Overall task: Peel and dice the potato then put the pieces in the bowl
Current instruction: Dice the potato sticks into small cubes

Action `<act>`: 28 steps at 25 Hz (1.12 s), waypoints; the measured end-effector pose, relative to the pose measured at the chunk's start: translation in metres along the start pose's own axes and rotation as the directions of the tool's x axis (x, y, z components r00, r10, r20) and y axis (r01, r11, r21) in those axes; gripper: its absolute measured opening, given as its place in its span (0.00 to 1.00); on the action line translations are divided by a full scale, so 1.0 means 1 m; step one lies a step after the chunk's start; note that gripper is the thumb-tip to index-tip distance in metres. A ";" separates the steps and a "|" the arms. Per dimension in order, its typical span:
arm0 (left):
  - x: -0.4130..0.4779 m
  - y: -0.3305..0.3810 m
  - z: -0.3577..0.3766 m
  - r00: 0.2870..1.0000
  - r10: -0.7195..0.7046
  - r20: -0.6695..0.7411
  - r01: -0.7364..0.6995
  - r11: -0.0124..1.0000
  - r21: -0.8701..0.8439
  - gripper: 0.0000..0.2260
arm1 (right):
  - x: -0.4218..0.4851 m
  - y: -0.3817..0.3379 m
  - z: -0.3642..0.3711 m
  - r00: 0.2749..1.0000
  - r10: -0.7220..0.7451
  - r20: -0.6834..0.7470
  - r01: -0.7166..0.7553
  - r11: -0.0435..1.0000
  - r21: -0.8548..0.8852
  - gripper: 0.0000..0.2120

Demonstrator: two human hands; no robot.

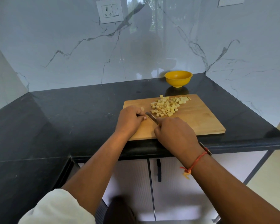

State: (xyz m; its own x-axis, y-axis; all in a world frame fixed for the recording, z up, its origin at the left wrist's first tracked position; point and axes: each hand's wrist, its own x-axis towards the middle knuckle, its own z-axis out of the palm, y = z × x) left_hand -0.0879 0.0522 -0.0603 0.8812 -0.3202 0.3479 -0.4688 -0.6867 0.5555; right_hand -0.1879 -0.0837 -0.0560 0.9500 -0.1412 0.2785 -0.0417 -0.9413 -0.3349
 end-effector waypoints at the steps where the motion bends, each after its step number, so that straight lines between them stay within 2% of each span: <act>1: 0.000 0.000 0.000 1.000 0.002 0.000 -0.002 1.000 0.001 0.05 | 0.003 -0.002 0.001 1.000 -0.001 0.014 0.001 1.000 -0.015 0.14; 6: -0.001 -0.002 0.001 0.999 -0.007 -0.032 0.006 1.000 -0.031 0.04 | 0.010 -0.009 -0.003 0.993 0.016 0.116 -0.001 0.992 -0.123 0.14; 11: -0.001 -0.003 0.004 0.998 -0.019 -0.059 0.016 0.999 -0.046 0.05 | -0.005 0.004 -0.009 0.992 -0.026 0.120 0.051 0.978 -0.204 0.18; 14: 0.000 -0.005 0.004 0.998 -0.018 -0.058 0.016 0.999 -0.037 0.05 | -0.011 0.010 -0.011 0.995 -0.033 0.095 0.050 0.981 -0.186 0.21; 19: -0.003 -0.006 0.005 0.996 -0.025 -0.089 0.021 0.999 -0.049 0.07 | -0.013 0.012 -0.013 0.999 -0.025 -0.025 0.023 0.996 -0.089 0.21; 28: -0.002 -0.007 0.005 0.995 -0.056 -0.078 0.052 0.998 -0.047 0.06 | -0.003 -0.001 -0.004 0.998 -0.058 0.004 0.058 0.998 -0.040 0.16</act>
State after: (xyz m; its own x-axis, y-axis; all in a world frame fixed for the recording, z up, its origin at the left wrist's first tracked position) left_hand -0.0858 0.0539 -0.0686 0.8985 -0.2291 0.3743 -0.4244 -0.6711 0.6079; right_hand -0.1918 -0.0834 -0.0532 0.9521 -0.0851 0.2936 0.0012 -0.9593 -0.2823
